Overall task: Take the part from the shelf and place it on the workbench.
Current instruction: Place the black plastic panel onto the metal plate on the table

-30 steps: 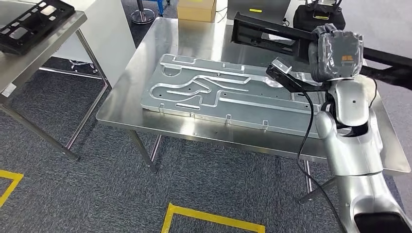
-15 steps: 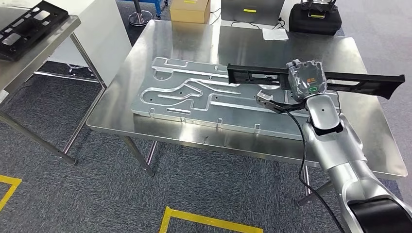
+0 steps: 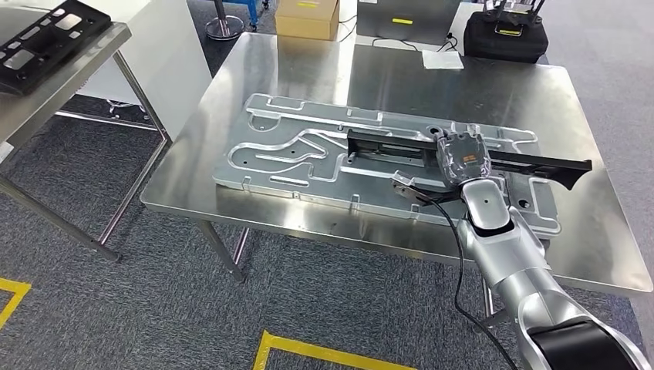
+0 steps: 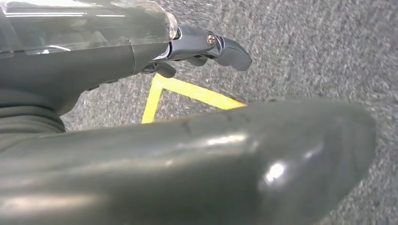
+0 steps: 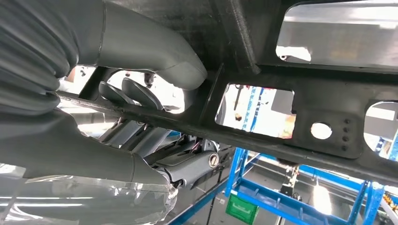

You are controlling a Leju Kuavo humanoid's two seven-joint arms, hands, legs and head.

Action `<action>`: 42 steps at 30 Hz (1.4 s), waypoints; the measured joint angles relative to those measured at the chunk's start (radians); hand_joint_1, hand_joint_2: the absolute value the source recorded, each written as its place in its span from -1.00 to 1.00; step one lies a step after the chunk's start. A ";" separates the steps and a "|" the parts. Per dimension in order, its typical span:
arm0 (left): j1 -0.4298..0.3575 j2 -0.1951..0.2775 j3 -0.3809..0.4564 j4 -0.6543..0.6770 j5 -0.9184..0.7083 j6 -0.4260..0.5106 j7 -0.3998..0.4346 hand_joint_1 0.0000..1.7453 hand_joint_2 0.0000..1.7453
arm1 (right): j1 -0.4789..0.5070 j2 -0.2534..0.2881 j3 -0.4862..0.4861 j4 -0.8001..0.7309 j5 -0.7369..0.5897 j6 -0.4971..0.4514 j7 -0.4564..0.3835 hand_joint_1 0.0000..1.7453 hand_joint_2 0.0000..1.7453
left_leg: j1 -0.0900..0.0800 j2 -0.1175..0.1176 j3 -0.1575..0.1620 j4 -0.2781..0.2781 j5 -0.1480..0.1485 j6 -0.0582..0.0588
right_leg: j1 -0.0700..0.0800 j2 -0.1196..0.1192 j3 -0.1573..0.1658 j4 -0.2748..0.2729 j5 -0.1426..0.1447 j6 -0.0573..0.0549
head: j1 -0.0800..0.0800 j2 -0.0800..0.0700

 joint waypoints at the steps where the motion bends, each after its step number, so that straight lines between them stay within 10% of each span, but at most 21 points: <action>1: 0.000 0.000 0.000 0.000 0.002 0.001 -0.001 -1.00 -1.00 | 0.001 0.008 0.000 0.009 0.000 -0.002 0.000 1.00 1.00 | -0.001 0.000 0.000 0.004 -0.004 -0.006 | 0.001 0.002 0.015 -0.034 0.010 -0.004 | -0.001 0.000; 5: 0.000 0.001 0.000 0.000 0.004 0.004 -0.006 -1.00 -1.00 | 0.005 0.041 -0.001 0.042 0.000 -0.016 -0.002 1.00 1.00 | 0.001 0.000 0.003 0.011 -0.015 -0.029 | 0.006 0.008 0.024 -0.045 0.009 -0.037 | -0.003 0.000; 9: 0.001 0.000 -0.001 0.000 0.001 0.007 -0.007 -1.00 1.00 | 0.015 0.070 -0.002 0.078 0.001 -0.023 -0.010 -1.00 1.00 | 0.005 0.001 -0.080 0.210 -0.125 -0.039 | 0.010 0.005 0.029 -0.050 0.011 -0.059 | -0.004 0.000; 11: 0.004 0.001 -0.001 0.000 -0.004 0.012 -0.004 -1.00 1.00 | 0.033 0.081 -0.002 0.099 0.002 -0.030 -0.014 -1.00 1.00 | 0.005 0.001 -0.115 0.292 -0.151 -0.038 | 0.014 0.006 0.027 -0.050 0.012 -0.061 | -0.004 0.000; 15: 0.003 0.001 -0.001 0.000 0.001 0.013 -0.002 -1.00 -1.00 | 0.071 0.098 -0.013 0.133 0.003 -0.049 -0.015 -1.00 1.00 | 0.002 0.001 0.002 0.086 -0.062 -0.025 | 0.018 0.006 0.024 -0.047 0.017 -0.054 | -0.004 0.000; 21: 0.003 0.003 -0.001 0.000 0.012 0.005 -0.008 -1.00 -1.00 | 0.083 0.108 -0.039 0.157 -0.001 -0.070 -0.011 -1.00 1.00 | -0.001 0.003 0.043 -0.004 -0.028 0.004 | 0.020 0.006 0.018 -0.038 0.014 -0.020 | -0.002 0.000; 26: 0.004 0.003 -0.001 0.000 0.015 0.000 -0.011 -1.00 -1.00 | 0.100 0.114 -0.092 0.160 -0.013 -0.074 -0.028 -1.00 1.00 | -0.001 0.006 0.040 -0.012 -0.019 0.018 | 0.019 0.004 -0.086 0.195 -0.102 -0.010 | -0.001 0.000; 31: 0.005 0.003 -0.001 0.000 0.015 -0.002 -0.011 -1.00 -1.00 | 0.109 0.118 -0.145 0.127 -0.016 -0.070 -0.055 -1.00 1.00 | -0.005 0.005 0.044 -0.008 -0.024 0.012 | 0.026 0.002 0.030 -0.029 0.011 -0.029 | -0.001 0.000; 35: 0.004 0.003 -0.001 0.000 0.015 -0.003 -0.009 -1.00 -1.00 | 0.123 0.122 -0.177 0.083 -0.021 -0.079 -0.071 -1.00 1.00 | -0.006 0.005 0.042 -0.008 -0.027 -0.008 | 0.029 -0.001 0.045 -0.071 0.018 -0.045 | -0.001 0.000; 39: 0.004 0.005 0.001 0.000 0.021 -0.003 -0.010 -1.00 -1.00 | 0.160 0.136 -0.198 0.008 -0.034 -0.105 -0.084 -1.00 -1.00 | -0.002 0.004 -0.030 0.142 -0.115 -0.028 | 0.019 -0.005 0.049 -0.083 0.024 -0.061 | -0.005 0.000; 42: 0.007 0.005 0.003 0.000 0.024 -0.003 -0.010 -1.00 -1.00 | 0.205 0.147 -0.203 -0.074 -0.037 -0.126 -0.090 -1.00 -1.00 | 0.005 0.004 -0.095 0.266 -0.144 -0.039 | 0.019 -0.005 0.047 -0.081 0.021 -0.063 | -0.005 0.000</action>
